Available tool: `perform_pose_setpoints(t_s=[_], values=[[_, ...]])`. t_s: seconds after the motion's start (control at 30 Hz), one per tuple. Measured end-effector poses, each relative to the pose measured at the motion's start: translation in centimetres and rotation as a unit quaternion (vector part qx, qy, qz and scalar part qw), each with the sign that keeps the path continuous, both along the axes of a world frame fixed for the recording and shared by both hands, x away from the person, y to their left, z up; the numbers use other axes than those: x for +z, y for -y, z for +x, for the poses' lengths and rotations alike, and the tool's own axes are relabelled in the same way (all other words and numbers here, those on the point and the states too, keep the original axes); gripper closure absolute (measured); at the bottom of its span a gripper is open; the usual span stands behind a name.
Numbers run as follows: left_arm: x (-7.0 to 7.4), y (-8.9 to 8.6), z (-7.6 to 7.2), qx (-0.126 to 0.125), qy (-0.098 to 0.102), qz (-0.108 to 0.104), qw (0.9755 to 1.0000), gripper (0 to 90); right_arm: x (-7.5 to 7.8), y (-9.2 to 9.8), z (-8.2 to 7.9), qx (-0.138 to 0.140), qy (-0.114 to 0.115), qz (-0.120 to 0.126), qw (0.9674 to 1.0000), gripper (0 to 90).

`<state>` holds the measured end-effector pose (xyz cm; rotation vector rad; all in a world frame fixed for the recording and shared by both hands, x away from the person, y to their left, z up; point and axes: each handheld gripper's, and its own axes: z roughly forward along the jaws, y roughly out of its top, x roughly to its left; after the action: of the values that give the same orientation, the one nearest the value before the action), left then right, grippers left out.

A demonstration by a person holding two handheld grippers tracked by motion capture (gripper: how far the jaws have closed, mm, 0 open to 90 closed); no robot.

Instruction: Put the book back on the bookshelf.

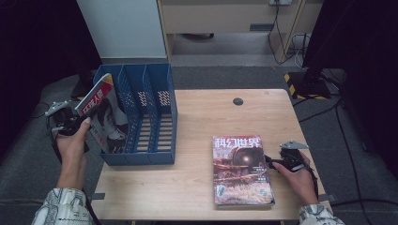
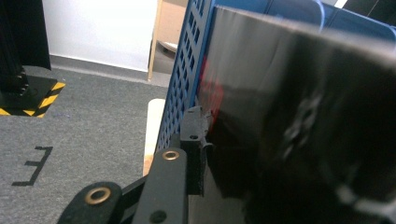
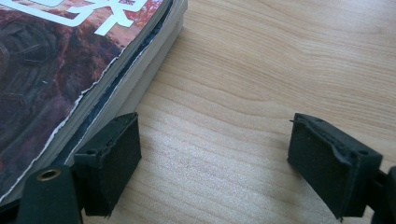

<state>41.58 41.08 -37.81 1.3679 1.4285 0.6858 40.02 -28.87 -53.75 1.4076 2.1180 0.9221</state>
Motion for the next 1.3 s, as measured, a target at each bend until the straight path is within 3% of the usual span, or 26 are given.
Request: perform_pose_setpoints(t_s=[0.33,0.73,1.3], values=[[-0.3,-0.3,-0.2,0.005,0.005,0.019,0.9998,84.8,0.0,0.0,0.0,0.001,0.000,0.000,1.0000,17.0],[0.7,-0.8,-0.5,0.001,0.047,-0.018,0.9987,86.1,0.0,0.0,0.0,0.003,-0.001,-0.001,1.0000,16.7],[1.2,-0.7,0.1,0.004,0.080,-0.024,0.9965,86.2,0.0,0.0,0.0,0.003,0.000,-0.001,1.0000,16.7]])
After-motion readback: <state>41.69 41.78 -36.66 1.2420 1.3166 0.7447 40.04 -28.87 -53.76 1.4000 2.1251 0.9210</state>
